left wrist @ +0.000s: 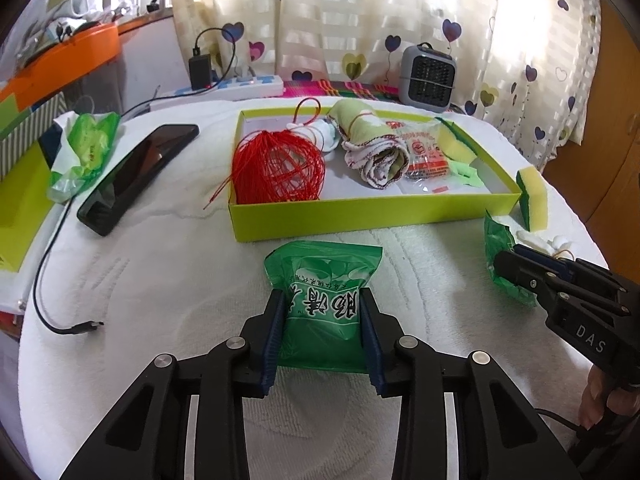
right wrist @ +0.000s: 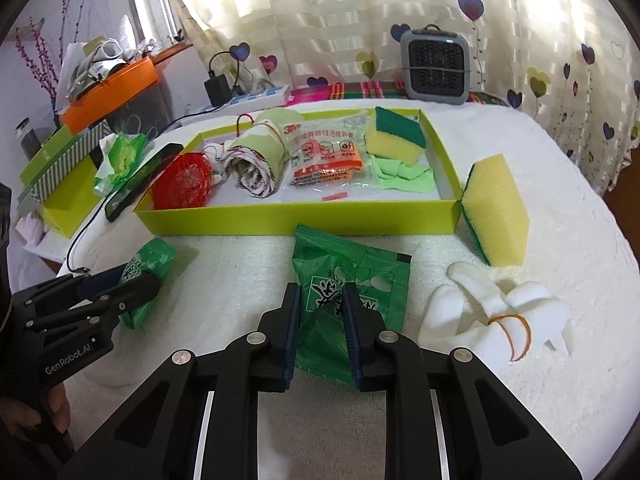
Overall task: Organize soft objects
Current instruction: 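Carry both green sachets over the box lid with left and right grippers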
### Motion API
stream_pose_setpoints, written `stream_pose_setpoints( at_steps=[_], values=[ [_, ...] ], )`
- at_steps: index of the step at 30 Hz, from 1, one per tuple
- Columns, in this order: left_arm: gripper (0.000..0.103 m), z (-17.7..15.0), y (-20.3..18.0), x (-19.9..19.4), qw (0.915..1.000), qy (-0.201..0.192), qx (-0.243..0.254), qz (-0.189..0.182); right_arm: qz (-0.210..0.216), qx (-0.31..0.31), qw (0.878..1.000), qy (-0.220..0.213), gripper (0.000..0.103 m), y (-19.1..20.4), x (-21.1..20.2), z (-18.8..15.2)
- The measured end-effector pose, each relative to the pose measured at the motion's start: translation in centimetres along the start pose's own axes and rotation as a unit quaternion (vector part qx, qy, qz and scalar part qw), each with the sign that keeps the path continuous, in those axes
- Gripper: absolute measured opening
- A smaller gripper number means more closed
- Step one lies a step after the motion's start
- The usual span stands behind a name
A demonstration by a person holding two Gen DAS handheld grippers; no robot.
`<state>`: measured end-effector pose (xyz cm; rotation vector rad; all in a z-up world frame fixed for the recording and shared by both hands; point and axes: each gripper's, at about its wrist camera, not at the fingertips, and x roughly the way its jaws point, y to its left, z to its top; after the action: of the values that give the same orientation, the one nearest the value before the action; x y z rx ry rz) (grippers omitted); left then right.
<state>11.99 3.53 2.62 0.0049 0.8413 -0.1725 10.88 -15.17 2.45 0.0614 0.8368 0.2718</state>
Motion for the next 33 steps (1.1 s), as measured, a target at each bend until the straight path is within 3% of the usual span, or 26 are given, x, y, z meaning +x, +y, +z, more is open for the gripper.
stream_pose_setpoints(
  at_steps=[16, 33],
  values=[
    [0.034, 0.1, -0.4, -2.5, 0.9995, -0.03, 0.005, 0.005, 0.019, -0.015, 0.999, -0.035, 0.021, 0.7, -2.3, 0.3],
    [0.034, 2.8, -0.6, -4.0, 0.9981, -0.062, 0.005, -0.001, 0.032, -0.025, 0.997, -0.071, 0.021, 0.8, -4.3, 2.4]
  ],
)
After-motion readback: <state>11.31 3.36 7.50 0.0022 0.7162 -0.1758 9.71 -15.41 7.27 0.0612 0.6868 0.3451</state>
